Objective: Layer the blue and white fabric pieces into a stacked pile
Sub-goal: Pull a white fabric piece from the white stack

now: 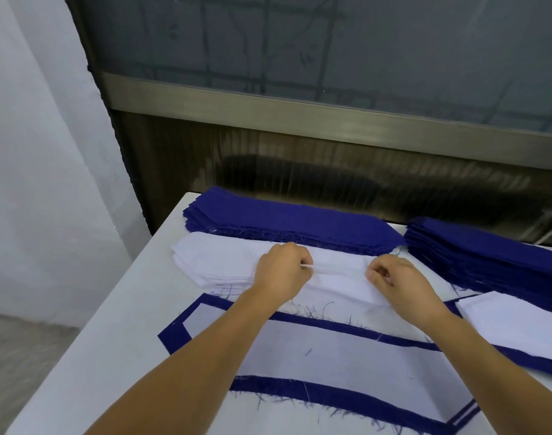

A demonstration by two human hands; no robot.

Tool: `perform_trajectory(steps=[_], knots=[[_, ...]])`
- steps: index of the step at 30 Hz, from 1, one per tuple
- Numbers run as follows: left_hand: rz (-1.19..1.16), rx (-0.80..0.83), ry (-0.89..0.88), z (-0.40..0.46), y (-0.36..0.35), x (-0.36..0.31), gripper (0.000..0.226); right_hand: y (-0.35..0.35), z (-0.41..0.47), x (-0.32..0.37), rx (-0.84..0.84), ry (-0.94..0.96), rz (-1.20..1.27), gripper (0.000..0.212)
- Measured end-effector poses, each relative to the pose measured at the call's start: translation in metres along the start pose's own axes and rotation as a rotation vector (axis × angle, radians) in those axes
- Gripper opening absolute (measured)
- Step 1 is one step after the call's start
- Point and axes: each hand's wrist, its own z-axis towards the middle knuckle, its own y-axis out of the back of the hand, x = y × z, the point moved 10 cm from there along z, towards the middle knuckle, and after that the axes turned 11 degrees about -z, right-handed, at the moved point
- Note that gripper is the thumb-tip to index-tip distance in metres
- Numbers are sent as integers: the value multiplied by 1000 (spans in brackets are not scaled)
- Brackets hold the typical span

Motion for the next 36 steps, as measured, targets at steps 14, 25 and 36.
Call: perform_trajectory(steps=[14,25,36], knots=[[210,-35,-115,-4,11,-1,14,5,-8,21,-99,95,-96,17],[415,222,-207,-76,59,11,22,25,-81,33,57,196,-7,17],[244,399,-26,-89,82,-6,10,46,-97,17,316,3,292,16]])
